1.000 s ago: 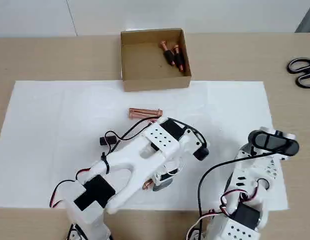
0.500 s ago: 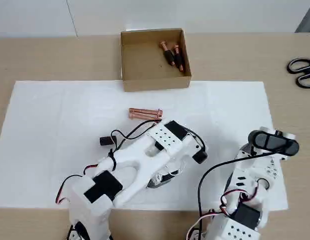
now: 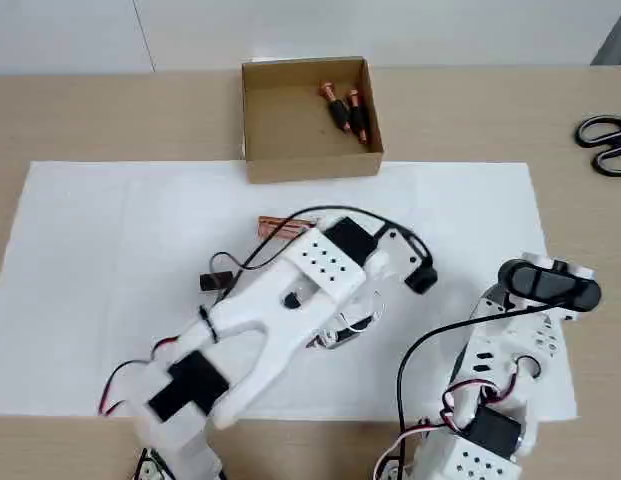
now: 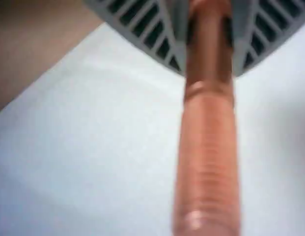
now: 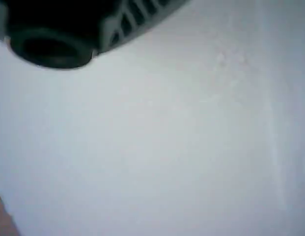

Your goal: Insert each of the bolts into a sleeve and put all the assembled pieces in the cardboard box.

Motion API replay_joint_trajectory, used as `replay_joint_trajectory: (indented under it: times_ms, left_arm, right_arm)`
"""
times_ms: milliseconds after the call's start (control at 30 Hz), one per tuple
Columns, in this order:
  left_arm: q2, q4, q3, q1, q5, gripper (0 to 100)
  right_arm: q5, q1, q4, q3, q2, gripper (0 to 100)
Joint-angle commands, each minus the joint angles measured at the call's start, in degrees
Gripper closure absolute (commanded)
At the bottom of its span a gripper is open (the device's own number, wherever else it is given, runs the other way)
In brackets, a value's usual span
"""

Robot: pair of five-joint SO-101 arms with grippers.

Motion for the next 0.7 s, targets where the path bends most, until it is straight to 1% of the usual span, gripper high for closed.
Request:
replay_joint_trajectory:
  times_ms: [0, 67, 233, 267, 300, 400, 533, 667]
  left_arm:
    - [-8.79, 1.49, -2.33, -1.67, 0.35, 99]
    - [-11.60, 1.41, -2.42, -6.15, 0.35, 99]
    - [-15.30, 1.41, -2.42, -24.62, 0.00, 99]
    - [-15.47, 1.49, -2.42, -28.04, -0.62, 99]
    - [-15.56, 1.49, -2.33, -30.86, -2.99, 99]
    - [-15.21, 1.49, -2.15, -36.40, -16.09, 99]
    - [-15.21, 1.49, 1.54, -40.00, -35.96, 99]
    - [-15.12, 1.05, 5.67, -44.31, -54.24, 99]
  right_arm:
    - [-0.18, -0.40, -1.36, 0.26, -1.45, 99.1]
    - [-0.18, -0.40, -1.36, 0.26, -1.45, 99.1]
    - [-0.18, -0.40, -1.27, 0.26, -1.45, 99.1]
    - [-0.18, -0.40, -1.27, 0.26, -1.45, 99.1]
    - [-0.18, -0.48, -1.27, 0.26, -1.45, 99.1]
    - [-0.18, -0.48, -1.27, 0.26, -1.45, 99.1]
    - [-0.18, -0.48, -1.27, 0.26, -1.45, 99.1]
    - [-0.18, -0.48, -0.92, 0.26, -1.45, 99.1]
